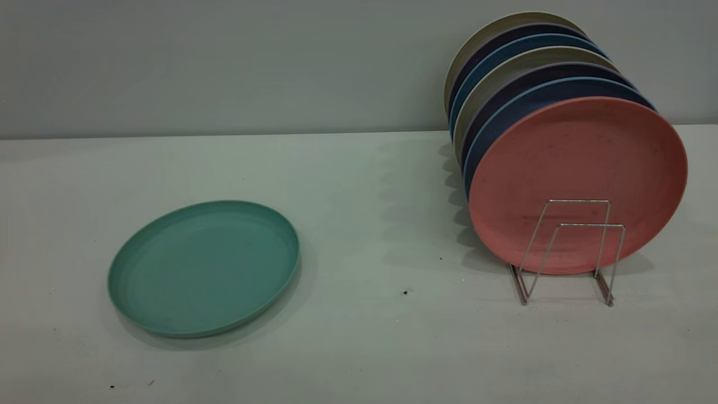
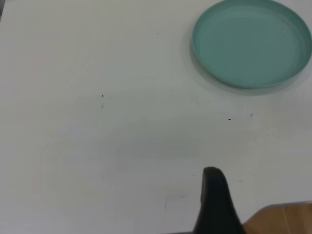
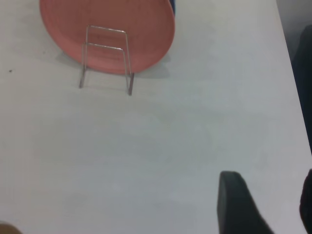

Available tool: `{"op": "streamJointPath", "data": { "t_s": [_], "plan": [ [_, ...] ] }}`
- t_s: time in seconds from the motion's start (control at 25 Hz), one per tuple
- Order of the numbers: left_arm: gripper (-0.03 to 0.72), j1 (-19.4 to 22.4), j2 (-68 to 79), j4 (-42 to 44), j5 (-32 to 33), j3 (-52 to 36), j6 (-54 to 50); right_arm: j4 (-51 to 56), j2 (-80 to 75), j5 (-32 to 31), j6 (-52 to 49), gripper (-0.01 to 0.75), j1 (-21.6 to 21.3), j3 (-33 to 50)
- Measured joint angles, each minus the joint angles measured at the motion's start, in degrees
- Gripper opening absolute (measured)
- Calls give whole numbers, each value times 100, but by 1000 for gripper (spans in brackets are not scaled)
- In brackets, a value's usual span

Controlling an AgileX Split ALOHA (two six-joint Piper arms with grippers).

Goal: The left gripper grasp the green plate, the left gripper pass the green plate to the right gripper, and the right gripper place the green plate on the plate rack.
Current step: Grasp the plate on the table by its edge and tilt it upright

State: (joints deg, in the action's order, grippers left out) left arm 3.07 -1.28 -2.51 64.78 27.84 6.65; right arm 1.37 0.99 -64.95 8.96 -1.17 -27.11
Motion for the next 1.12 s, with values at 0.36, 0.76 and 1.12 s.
{"op": "streamJointPath", "data": {
  "t_s": [0.36,0.76,1.12],
  "plan": [
    [524,0,0,0,0,0,-6,0,0,0,0,334,0,0],
    [524,0,0,0,0,0,-5,0,0,0,0,334,0,0],
    [524,0,0,0,0,0,-5,0,0,0,0,334,0,0]
  ]
}}
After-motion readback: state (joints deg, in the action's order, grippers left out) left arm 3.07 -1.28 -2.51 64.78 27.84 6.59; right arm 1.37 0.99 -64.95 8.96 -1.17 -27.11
